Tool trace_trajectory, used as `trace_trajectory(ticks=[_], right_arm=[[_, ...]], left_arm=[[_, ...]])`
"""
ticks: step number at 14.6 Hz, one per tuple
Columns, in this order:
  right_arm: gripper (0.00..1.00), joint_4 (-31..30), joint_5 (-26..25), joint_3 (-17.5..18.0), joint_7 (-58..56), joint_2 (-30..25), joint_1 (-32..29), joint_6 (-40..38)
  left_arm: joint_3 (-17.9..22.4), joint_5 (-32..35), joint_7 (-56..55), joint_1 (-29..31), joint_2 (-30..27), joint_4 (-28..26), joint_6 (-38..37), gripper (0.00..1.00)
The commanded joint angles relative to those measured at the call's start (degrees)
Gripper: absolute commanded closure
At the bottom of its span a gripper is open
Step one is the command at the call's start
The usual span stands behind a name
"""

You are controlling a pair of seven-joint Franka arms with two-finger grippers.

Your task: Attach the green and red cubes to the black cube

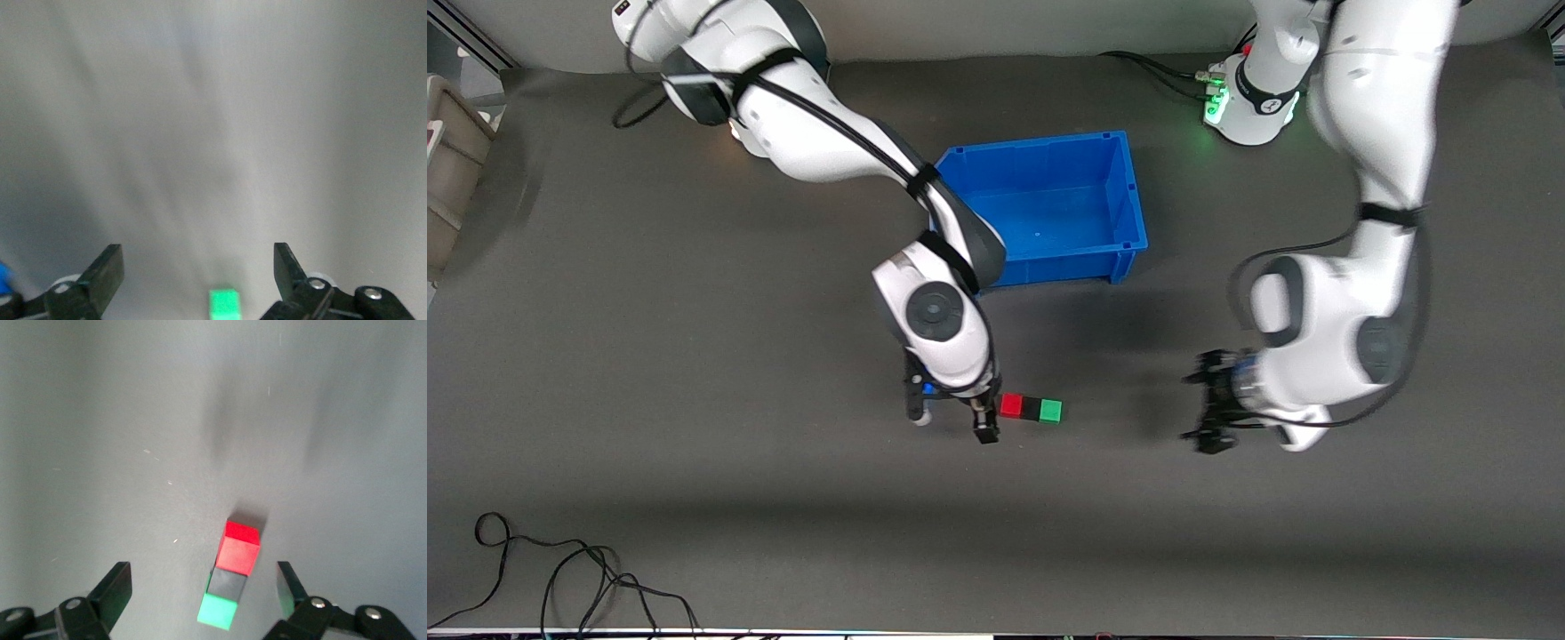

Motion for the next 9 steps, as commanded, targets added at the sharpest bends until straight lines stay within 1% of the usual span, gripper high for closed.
trace_trajectory(ticks=[1,3,4,6,7,8,9], right_arm=[[0.05,-2.1,3.3,0.4,-11.1,-9.5,-3.5,-11.6],[0.05,-2.5,3.4,0.4,-19.2,-14.8,-6.0,-20.7],[0.06,-3.6,3.4,0.3,-24.0,-17.7,-7.4,-24.3],[0.07,-7.4,3.5,0.2,-32.8,-24.2,-10.8,-28.8],[0.07,-9.5,3.6,0.0,-38.0,-27.2,-12.3,-30.9],[0.08,-10.9,3.5,-0.1,-43.4,-30.0,-14.1,-33.1],[0.08,-11.8,3.5,-0.2,-49.0,-32.0,-15.9,-35.8]], left_arm=[[-0.2,7.9,9.5,5.2,-7.3,-3.3,-7.3,0.00],[-0.2,9.4,20.8,9.5,-10.8,-3.2,-12.2,0.00],[-0.2,9.9,26.2,11.5,-12.6,-3.2,-14.5,0.00],[-0.2,12.9,35.2,14.3,-16.6,-3.0,-19.1,0.00],[-0.2,15.5,39.6,14.5,-18.8,-3.0,-21.3,0.00],[-0.2,17.3,44.3,15.2,-21.0,-2.9,-23.8,0.00],[-0.2,17.8,48.7,16.0,-23.0,-2.9,-25.7,0.00]])
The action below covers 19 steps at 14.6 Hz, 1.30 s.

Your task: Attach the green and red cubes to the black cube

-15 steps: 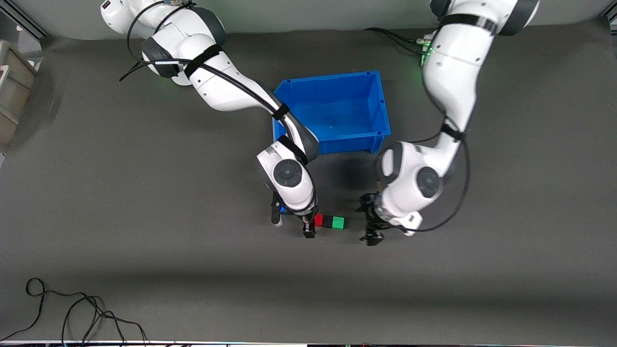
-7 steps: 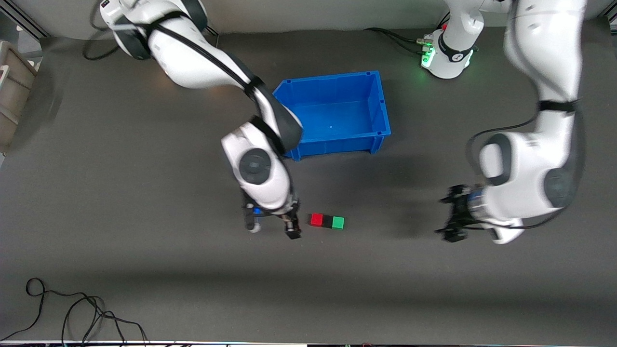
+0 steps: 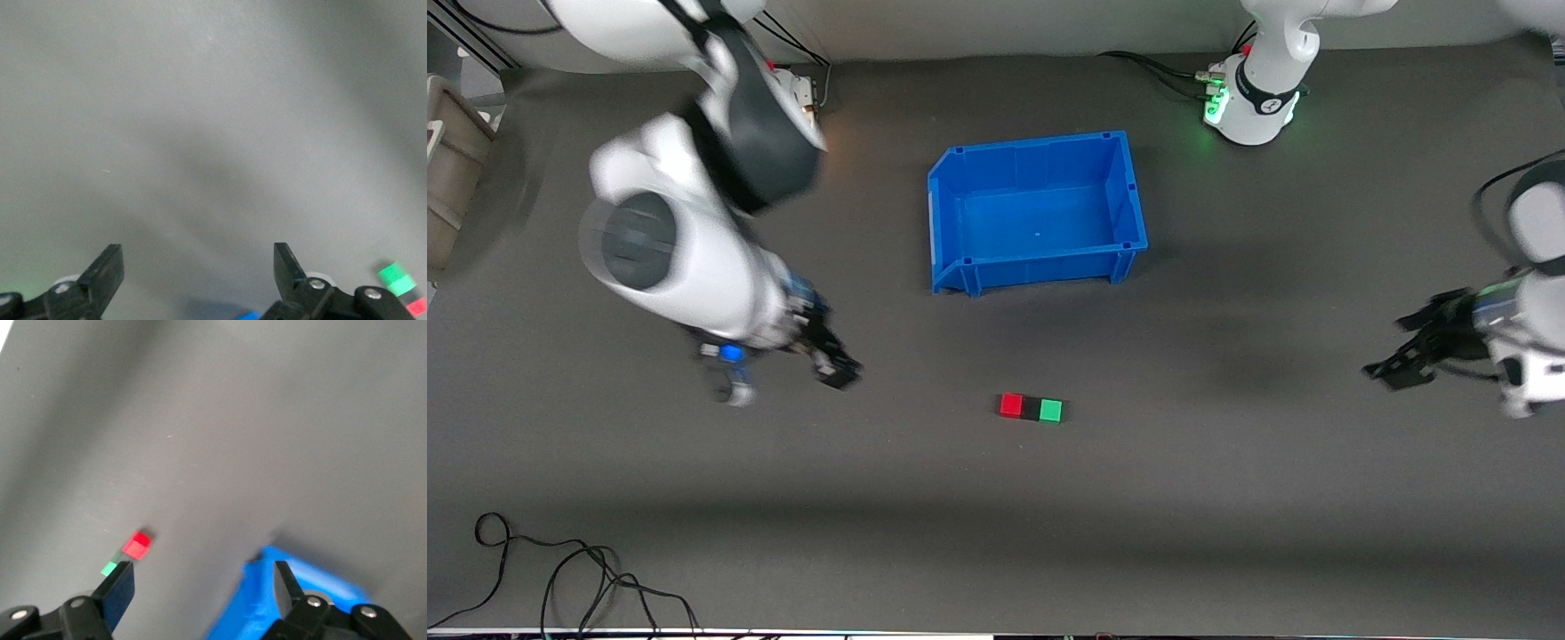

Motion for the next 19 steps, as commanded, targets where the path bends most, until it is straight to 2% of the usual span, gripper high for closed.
trace_trajectory(ticks=[1,4,8,10,11,13,17,19], right_arm=[[0.08,-7.5,0.9,0.0,-17.1,-8.8,-5.0,-5.5],[0.09,-7.7,0.4,-2.0,-35.6,-12.1,-10.3,-11.0],[0.09,-9.4,0.0,-9.3,-60.9,-12.5,-11.0,-9.1],[0.09,-12.8,-0.1,-10.8,-64.4,-14.3,-10.6,-4.1],[0.06,-15.3,-2.0,-10.8,-64.4,-15.4,-10.1,-1.6],[0.04,-19.8,-5.6,-10.8,-64.6,-17.7,-7.6,3.9],[0.04,-24.3,-5.9,-10.9,-66.6,-20.3,-7.6,8.8],[0.04,-27.9,-5.9,-10.9,-67.4,-22.6,-7.7,11.5]], left_arm=[[-0.4,2.6,11.5,0.9,-7.5,-2.2,-4.8,0.00],[0.7,3.4,17.7,1.1,-11.1,-1.3,-8.0,0.00],[0.1,4.1,25.2,0.1,-11.7,3.8,-10.1,0.00],[0.1,5.3,30.6,-1.5,-11.9,5.1,-10.1,0.00],[-0.2,7.0,31.8,-2.4,-12.2,5.8,-10.1,0.00],[-3.8,9.6,31.9,-2.5,-12.4,6.0,-10.3,0.00],[-7.0,9.7,31.0,-2.7,-12.8,5.8,-9.6,0.00],[-7.2,9.6,31.1,-2.8,-12.8,5.5,-9.5,0.00]])
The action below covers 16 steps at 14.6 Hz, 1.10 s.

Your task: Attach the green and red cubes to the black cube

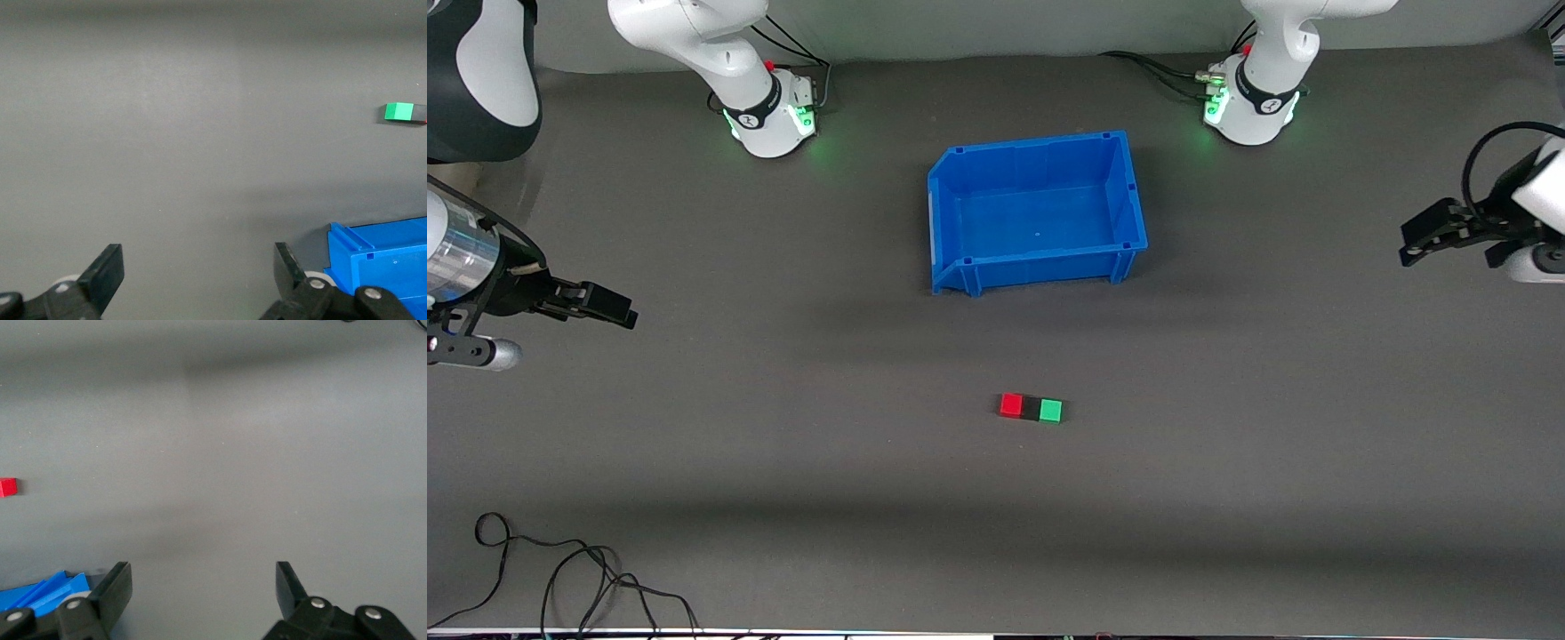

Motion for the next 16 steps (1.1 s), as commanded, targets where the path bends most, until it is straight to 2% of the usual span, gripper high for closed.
trace_trajectory(ticks=[1,3,5,7,11,15,16], right_arm=[[0.04,-7.6,-1.3,-0.3,-2.2,-5.4,0.4,4.0],[0.04,-8.2,-1.4,-0.3,-2.2,-5.8,0.4,4.1],[0.04,-8.1,-1.5,0.6,-2.4,-5.9,-2.3,3.2],[0.04,-8.2,-1.7,4.5,-2.4,-6.6,-6.0,1.5],[0.04,-8.5,-1.7,8.9,-2.3,-7.6,-10.5,-0.1],[0.05,-8.1,-3.1,10.8,-2.0,-7.7,-11.6,-0.6],[0.05,-8.2,-3.1,11.0,-2.1,-7.7,-11.6,-2.8]], left_arm=[[-0.1,0.7,0.6,-0.2,-0.8,0.0,-0.2,0.00],[0.1,0.0,0.8,0.5,-0.9,-0.8,0.8,0.00],[0.2,-0.1,0.8,0.5,-1.5,-1.8,1.8,0.00],[0.2,-0.1,0.9,0.3,-1.5,-1.9,1.6,0.00],[0.2,-0.1,1.1,0.5,-1.4,-1.4,0.4,0.00],[0.2,0.1,0.9,0.3,-1.1,-1.3,0.3,0.00],[0.2,0.4,1.1,0.3,-1.1,-1.4,0.3,0.00]])
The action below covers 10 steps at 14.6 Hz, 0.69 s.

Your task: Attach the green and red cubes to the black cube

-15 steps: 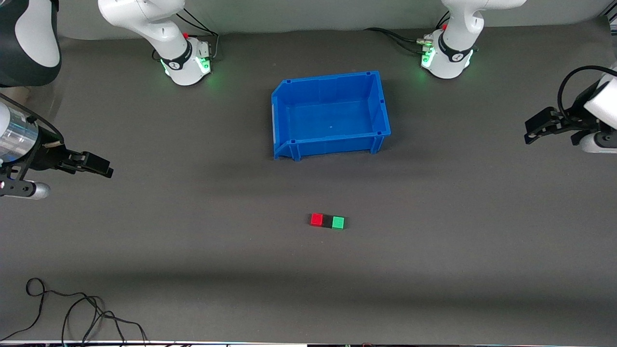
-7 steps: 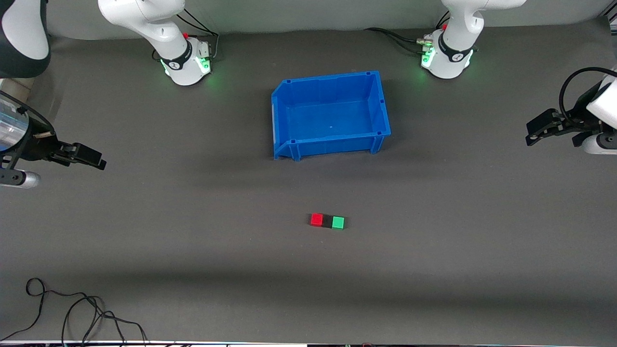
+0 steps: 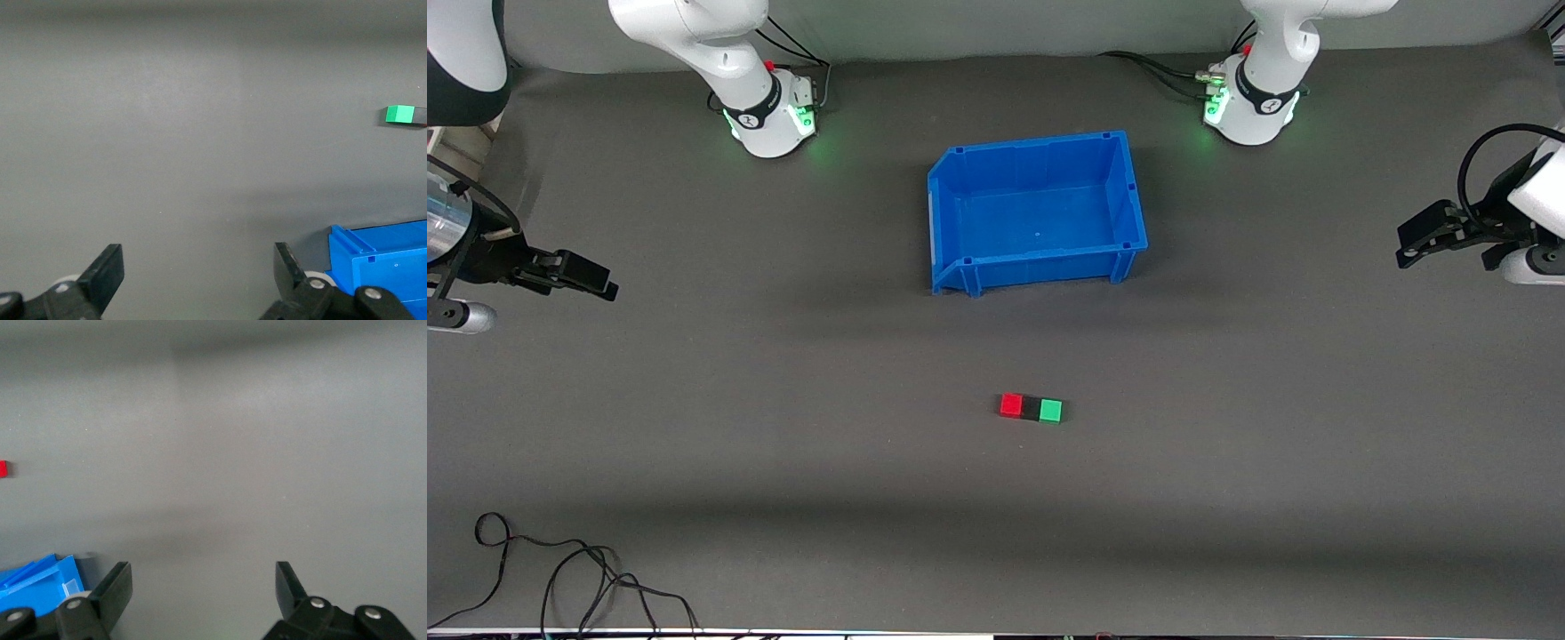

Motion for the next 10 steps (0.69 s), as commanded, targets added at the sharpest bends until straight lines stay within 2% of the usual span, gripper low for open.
trace_trajectory(ticks=[1,10], right_arm=[[0.05,-1.8,-1.5,1.5,-0.8,-1.7,-1.2,-3.2],[0.05,-1.1,-1.6,1.4,-1.0,-0.5,-0.8,-3.1]], left_arm=[[0.0,0.5,1.1,0.1,-1.1,-0.9,-1.0,0.00],[0.0,1.0,1.3,0.2,-0.5,-0.4,-1.7,0.00]])
